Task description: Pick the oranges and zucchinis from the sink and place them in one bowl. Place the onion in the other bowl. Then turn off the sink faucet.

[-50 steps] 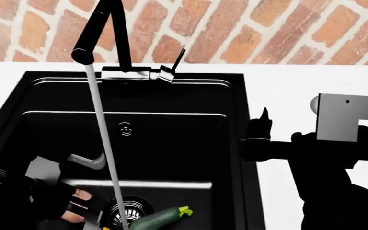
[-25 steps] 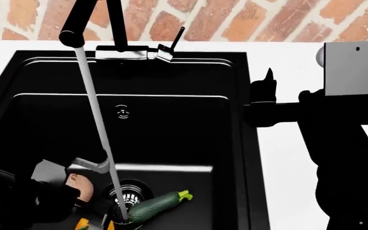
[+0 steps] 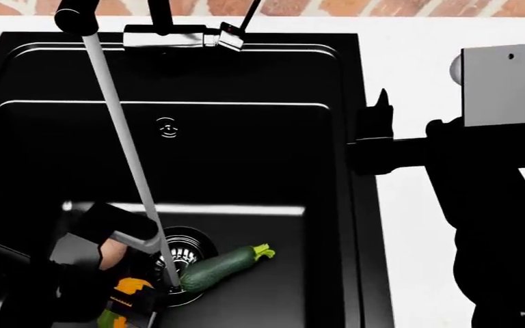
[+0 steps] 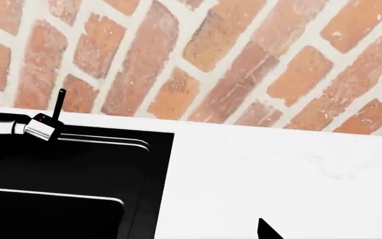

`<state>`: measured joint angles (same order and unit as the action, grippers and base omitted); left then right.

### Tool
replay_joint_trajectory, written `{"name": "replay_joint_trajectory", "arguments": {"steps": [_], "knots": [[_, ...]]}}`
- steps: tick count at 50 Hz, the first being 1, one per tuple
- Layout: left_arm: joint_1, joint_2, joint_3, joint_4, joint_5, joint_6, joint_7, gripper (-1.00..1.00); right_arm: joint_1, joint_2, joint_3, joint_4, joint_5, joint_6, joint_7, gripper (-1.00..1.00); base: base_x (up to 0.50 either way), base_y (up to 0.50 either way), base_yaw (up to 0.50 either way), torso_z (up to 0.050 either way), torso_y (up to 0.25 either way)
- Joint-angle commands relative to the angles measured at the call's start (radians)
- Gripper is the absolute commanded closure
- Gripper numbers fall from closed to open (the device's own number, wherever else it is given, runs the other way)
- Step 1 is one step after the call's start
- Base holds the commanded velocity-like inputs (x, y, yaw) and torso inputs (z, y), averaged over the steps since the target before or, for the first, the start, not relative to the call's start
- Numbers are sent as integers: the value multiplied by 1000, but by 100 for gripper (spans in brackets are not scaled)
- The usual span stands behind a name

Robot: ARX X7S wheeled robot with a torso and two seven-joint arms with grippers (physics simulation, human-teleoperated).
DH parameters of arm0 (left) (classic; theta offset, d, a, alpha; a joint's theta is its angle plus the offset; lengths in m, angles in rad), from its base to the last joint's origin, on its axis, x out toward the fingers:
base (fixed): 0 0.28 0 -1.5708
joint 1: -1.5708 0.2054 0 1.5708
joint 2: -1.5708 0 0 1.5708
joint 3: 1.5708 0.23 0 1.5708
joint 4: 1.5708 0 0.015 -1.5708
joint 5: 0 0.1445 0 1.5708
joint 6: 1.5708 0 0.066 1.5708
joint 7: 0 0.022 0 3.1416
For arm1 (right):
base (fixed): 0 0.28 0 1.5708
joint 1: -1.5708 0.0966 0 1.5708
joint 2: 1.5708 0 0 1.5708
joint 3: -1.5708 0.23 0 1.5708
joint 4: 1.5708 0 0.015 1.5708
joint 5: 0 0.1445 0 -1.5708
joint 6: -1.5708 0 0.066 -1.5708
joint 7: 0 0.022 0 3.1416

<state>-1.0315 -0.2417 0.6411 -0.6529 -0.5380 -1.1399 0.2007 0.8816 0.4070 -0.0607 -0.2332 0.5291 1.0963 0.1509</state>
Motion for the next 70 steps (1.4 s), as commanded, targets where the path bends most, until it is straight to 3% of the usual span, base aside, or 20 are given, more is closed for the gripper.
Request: {"name": "replay_joint_trajectory", "arguments": {"steps": [1, 8, 18, 25, 32, 33, 38, 41, 44, 46, 50, 63, 66, 70], "knots": [[5, -9, 20, 41, 3, -12, -6, 100, -1, 1, 3, -10, 9, 16, 9, -100, 0, 0, 0, 0, 0], [14, -31, 5, 101, -10, -33, -26, 100, 2, 4, 5, -16, 14, 23, 12, -100, 0, 0, 0, 0, 0], [62, -109, -99, 382, -99, -163, -109, 100, 23, 2, -20, -6, 25, 74, 15, -100, 0, 0, 0, 0, 0], [58, -156, -255, 546, -186, -242, -169, 100, 53, 0, -37, -4, 24, 149, 52, -100, 0, 0, 0, 0, 0], [8, -196, -300, 630, -227, -284, -171, 100, 116, -80, -6, -25, 71, 277, 107, -100, 0, 0, 0, 0, 0], [19, -176, -378, 640, -264, -310, -194, 100, 132, -90, -10, -35, 79, 304, 115, -100, 0, 0, 0, 0, 0], [58, -203, -459, 769, -317, -386, -263, 100, 182, -183, 27, -17, 110, 405, 166, -100, 0, 0, 0, 0, 0], [36, -221, -506, 778, -340, -404, -282, 100, 217, -261, 100, 22, 102, 405, 221, -100, 0, 0, 0, 0, 0], [15, -244, -529, 785, -373, -421, -306, 100, 250, -285, 75, 47, 111, 402, 217, -100, 0, 0, 0, 0, 0], [8, -260, -546, 790, -442, -427, -363, 100, 261, -299, 75, 57, 115, 404, 223, -100, 0, 0, 0, 0, 0], [-47, -333, -566, 803, -725, -427, -568, 100, 265, -314, 47, 85, 115, 374, 218, -100, 0, 0, 0, 0, 0], [-117, -430, -555, 826, -1040, -401, -841, 100, 204, -400, 40, 202, 135, 294, 269, -100, 0, 0, 0, 0, 0], [-164, -464, -556, 810, -1068, -393, -855, 100, 217, -405, 43, 269, 247, 266, 334, -100, 0, 0, 0, 0, 0], [-173, -484, -542, 819, -1112, -387, -877, 100, 266, -405, -5, 436, 407, 109, 447, -100, 0, 0, 0, 0, 0]]}}
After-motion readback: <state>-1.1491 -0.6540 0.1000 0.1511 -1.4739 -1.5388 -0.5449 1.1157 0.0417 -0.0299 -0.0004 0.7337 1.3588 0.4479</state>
